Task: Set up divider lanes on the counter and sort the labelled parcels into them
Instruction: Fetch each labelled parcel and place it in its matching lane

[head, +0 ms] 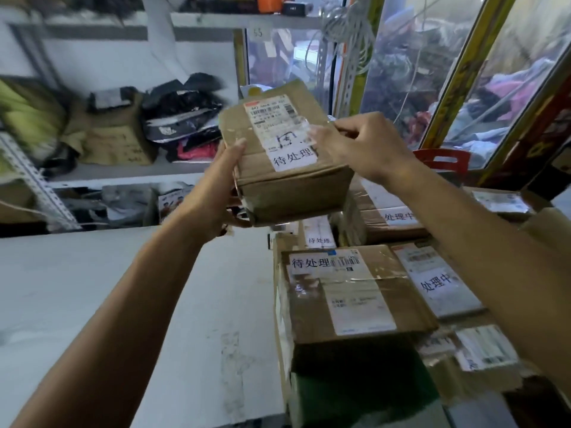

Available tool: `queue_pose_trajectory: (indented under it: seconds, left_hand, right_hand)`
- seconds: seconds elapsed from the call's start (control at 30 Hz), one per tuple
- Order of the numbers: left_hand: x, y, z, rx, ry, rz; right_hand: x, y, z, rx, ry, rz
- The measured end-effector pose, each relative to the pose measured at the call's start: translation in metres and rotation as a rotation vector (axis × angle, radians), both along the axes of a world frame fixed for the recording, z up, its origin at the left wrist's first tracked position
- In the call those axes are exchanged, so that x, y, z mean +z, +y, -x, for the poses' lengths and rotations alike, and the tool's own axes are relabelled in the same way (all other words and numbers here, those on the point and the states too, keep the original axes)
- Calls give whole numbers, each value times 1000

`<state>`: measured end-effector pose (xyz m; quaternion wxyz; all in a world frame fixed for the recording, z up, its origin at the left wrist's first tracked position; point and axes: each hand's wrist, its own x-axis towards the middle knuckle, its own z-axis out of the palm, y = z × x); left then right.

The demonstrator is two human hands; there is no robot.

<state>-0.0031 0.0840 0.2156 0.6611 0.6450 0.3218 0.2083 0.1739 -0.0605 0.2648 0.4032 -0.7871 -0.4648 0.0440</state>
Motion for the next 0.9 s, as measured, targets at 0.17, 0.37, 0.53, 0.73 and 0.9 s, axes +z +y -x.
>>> queue_pose_trajectory:
  seconds: [0.17, 0.37, 0.53, 0.73, 0.9]
  left_hand:
    - [35, -36, 31, -18, -69, -30]
    - [55, -93, 60, -31, -83, -11]
    - [55, -137, 85, -69, -102, -6]
    - [38, -172, 103, -108, 27, -28]
    - [22, -199, 108, -80, 170, -47]
  right_hand:
    - [21, -38, 30, -3, 72, -230]
    - [35, -98, 75, -34, 140, -327]
    - [44, -151, 107, -75, 170, -341]
    - [20, -193, 117, -143, 266, -332]
    - [-24, -206, 120, -182, 417, -69]
